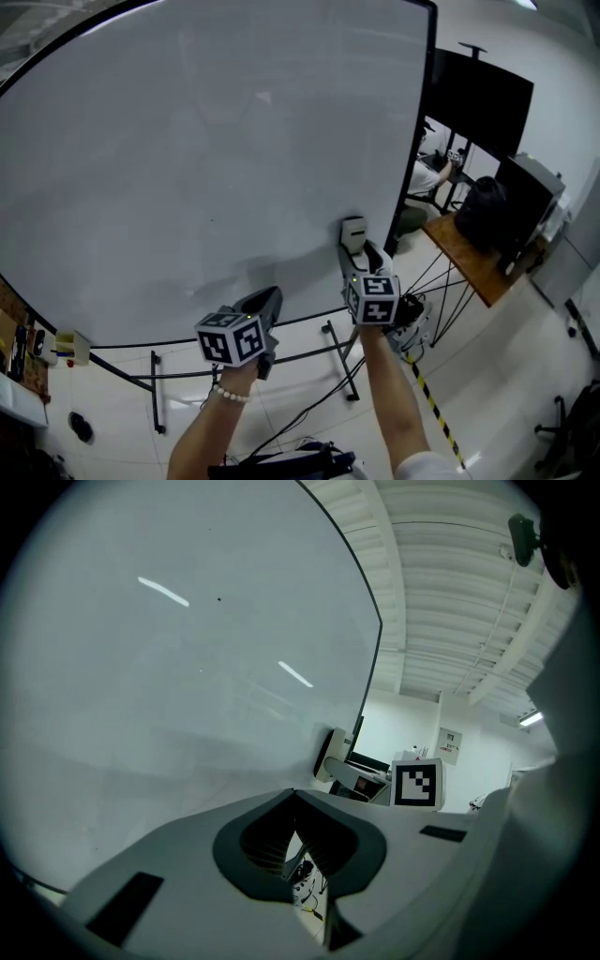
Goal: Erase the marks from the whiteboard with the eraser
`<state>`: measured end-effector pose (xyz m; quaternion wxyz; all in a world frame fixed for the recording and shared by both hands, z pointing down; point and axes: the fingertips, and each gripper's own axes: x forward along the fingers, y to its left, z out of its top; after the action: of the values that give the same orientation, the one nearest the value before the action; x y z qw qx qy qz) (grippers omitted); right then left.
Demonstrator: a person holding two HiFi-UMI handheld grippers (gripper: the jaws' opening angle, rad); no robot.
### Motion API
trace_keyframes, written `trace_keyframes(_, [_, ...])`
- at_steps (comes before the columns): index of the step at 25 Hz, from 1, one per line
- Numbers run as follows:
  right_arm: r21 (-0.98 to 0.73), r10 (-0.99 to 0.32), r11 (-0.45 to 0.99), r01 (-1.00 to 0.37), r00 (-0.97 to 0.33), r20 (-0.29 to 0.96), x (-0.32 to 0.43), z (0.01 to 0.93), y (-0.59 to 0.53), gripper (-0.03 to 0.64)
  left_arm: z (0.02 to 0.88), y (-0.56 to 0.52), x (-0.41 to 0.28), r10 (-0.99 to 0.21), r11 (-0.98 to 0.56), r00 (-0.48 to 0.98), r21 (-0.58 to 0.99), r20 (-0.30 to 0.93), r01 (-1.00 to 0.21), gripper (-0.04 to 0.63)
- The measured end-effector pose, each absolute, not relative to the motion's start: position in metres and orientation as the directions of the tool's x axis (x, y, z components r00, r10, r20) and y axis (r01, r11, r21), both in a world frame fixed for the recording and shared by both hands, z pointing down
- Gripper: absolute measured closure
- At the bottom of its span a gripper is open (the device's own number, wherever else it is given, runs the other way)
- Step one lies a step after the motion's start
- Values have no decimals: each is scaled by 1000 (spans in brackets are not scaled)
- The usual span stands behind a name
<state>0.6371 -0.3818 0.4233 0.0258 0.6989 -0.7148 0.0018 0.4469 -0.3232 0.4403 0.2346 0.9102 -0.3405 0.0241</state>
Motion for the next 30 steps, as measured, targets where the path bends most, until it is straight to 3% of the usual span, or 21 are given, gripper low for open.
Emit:
trace_keyframes(19, [37,-998,-27,-999,29,53,727,442,-381,360,460,-336,474,-568,-674,790,418,233,-608,607])
trace_keyframes(30, [-43,-994,-20,-999,15,111,742,524,-381,360,479,-336,462,-569,-653,779,430,264,-623,607])
